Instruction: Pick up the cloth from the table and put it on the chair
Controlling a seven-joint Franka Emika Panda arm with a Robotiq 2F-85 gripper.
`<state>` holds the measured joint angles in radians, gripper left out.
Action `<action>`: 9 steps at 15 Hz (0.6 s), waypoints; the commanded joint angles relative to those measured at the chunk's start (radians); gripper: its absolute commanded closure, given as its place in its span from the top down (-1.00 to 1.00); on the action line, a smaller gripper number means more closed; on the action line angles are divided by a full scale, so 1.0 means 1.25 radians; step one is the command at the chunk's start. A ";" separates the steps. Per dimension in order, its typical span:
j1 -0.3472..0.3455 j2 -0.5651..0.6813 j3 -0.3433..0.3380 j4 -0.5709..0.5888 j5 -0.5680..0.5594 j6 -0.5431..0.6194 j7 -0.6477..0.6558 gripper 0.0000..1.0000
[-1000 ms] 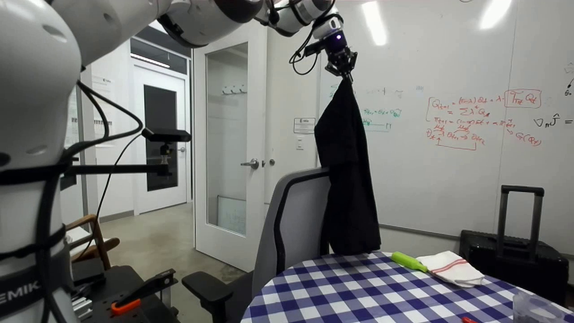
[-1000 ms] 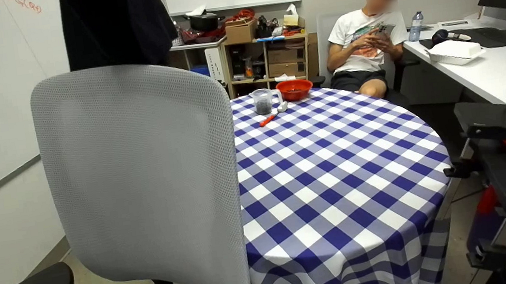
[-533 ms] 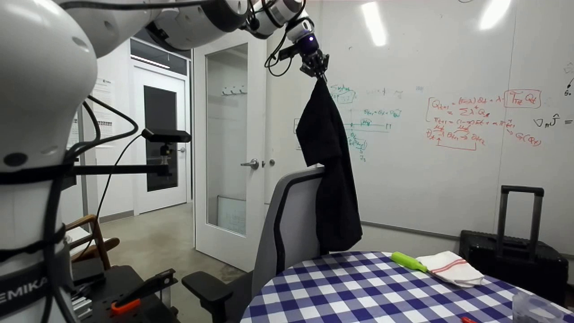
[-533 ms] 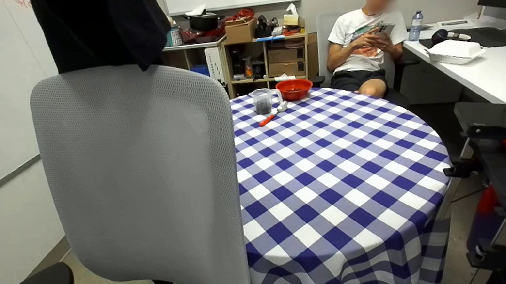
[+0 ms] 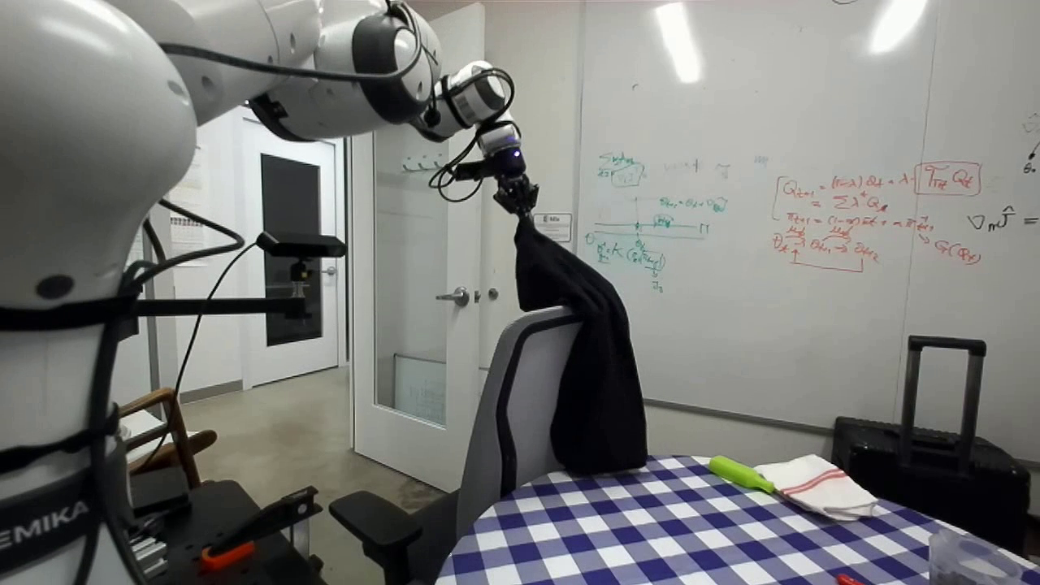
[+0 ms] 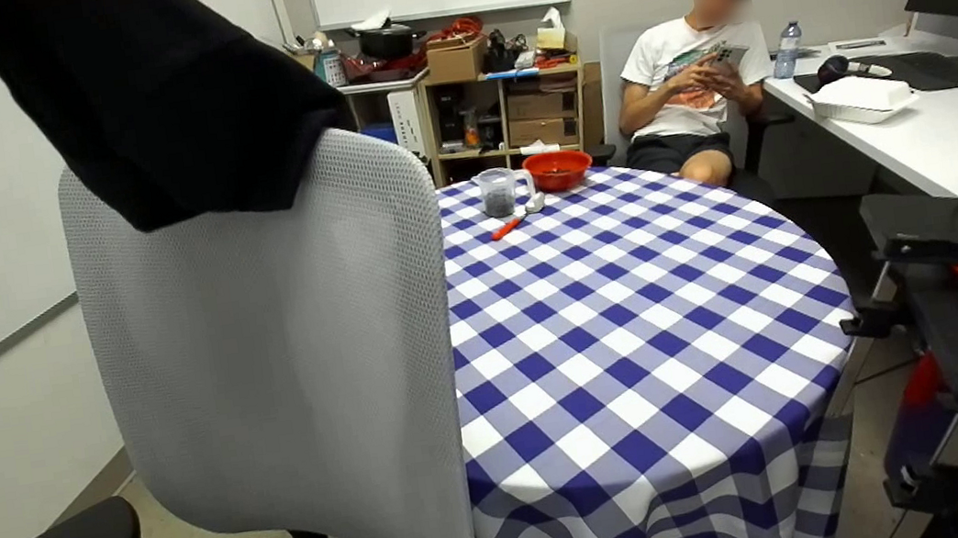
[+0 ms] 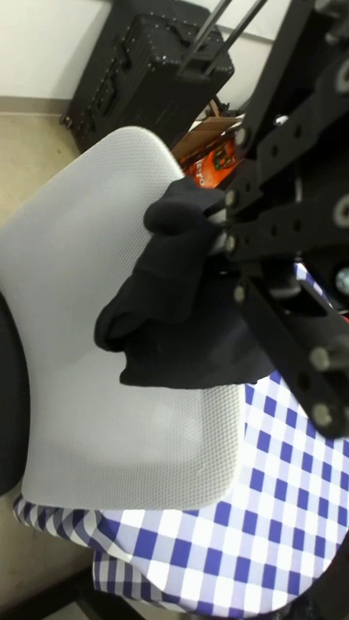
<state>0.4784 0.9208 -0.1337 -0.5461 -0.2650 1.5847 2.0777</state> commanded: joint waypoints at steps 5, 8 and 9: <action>0.046 0.124 0.040 0.085 -0.003 -0.154 -0.205 -0.45; 0.061 0.164 0.028 0.116 -0.018 -0.202 -0.271 -0.16; 0.065 0.175 0.025 0.128 -0.019 -0.211 -0.287 -0.02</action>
<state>0.5454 1.0700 -0.0938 -0.5024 -0.2680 1.3909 1.8028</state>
